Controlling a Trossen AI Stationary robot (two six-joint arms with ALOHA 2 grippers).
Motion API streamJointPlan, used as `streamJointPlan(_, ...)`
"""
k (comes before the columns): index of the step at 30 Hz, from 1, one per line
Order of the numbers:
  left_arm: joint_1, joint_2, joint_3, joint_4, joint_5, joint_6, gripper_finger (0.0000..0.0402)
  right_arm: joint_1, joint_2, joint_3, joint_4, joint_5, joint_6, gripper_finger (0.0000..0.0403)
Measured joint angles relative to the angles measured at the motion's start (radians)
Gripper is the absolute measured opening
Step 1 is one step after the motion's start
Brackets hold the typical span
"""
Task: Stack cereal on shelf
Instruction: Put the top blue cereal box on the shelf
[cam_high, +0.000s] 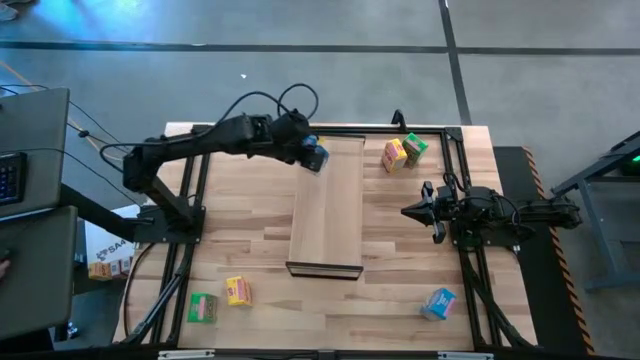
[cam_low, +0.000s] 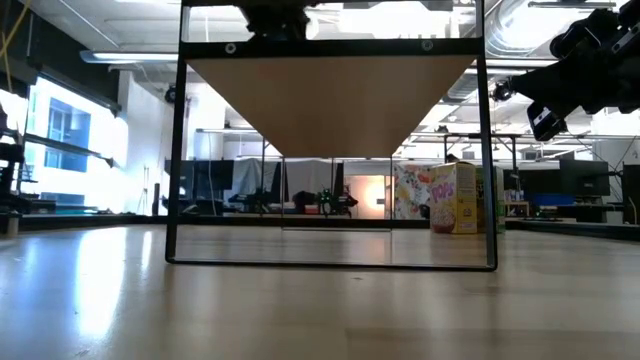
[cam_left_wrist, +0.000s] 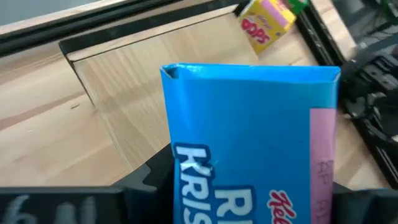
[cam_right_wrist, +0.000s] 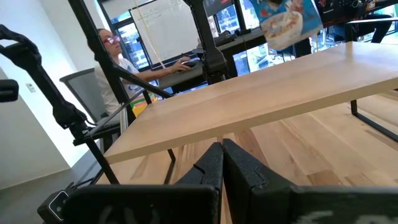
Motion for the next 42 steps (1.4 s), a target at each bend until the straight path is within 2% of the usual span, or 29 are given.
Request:
streamJointPlan(12,-0.006,0.062,0.000,0.002,-0.022,0.049,0.0158,0.000,0.000,0.000,0.000,0.000,0.000,0.0000)
streamJointPlan(20,-0.005,0.062,0.000,-0.001,-0.107,0.097,0.0183,0.000,0.000,0.000,0.000,0.000,0.000,0.0000)
streamJointPlan(33,0.003,0.062,0.000,0.017,-0.107,0.149,0.0241,0.000,0.000,0.000,0.000,0.000,0.000,0.0000)
streamJointPlan(42,0.046,0.002,-0.001,0.027,-0.048,0.183,0.0248,0.000,0.000,0.000,0.000,0.000,0.000,0.0000)
